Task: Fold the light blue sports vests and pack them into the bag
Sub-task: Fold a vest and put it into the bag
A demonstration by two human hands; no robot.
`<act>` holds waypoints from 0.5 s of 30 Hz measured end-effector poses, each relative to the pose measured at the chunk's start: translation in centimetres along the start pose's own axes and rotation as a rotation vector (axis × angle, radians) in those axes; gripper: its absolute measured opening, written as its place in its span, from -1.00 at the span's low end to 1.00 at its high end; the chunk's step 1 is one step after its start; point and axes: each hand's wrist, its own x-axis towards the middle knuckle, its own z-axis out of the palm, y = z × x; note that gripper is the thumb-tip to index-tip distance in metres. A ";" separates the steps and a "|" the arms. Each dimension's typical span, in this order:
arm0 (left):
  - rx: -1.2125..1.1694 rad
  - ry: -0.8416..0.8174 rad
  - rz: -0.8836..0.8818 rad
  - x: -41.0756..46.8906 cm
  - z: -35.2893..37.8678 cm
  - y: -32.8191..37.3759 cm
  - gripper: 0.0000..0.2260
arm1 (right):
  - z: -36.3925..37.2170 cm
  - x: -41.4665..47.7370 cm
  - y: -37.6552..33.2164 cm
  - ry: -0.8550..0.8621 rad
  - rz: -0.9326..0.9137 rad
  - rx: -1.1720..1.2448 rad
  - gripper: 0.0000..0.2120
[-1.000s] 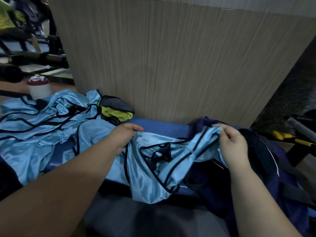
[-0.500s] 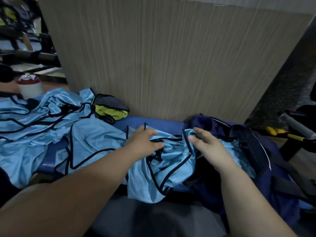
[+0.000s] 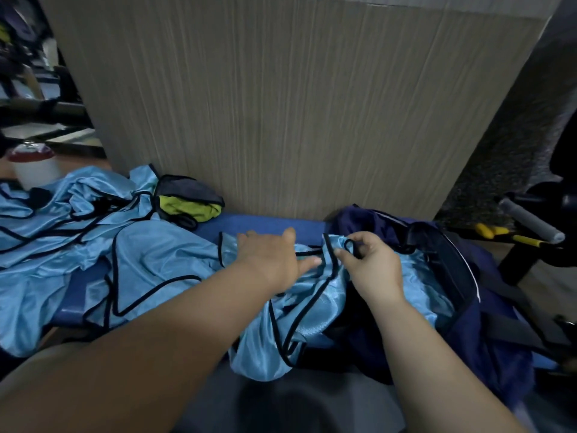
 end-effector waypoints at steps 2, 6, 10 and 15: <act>0.017 0.068 0.043 -0.1 -1.1 0.0 -0.25 | 0.0 0.0 -0.2 0.028 0.010 0.028 -0.82; -0.207 0.145 0.233 -0.9 0.1 1.8 -0.26 | 0.3 0.0 -0.6 0.048 0.008 0.060 -0.81; -0.415 0.223 0.274 -0.5 2.5 2.1 -0.53 | 0.8 0.2 -0.7 0.050 0.012 0.167 -0.78; -0.874 0.170 0.128 0.4 2.8 1.3 -0.76 | 0.9 0.4 0.4 0.029 0.024 0.209 -0.78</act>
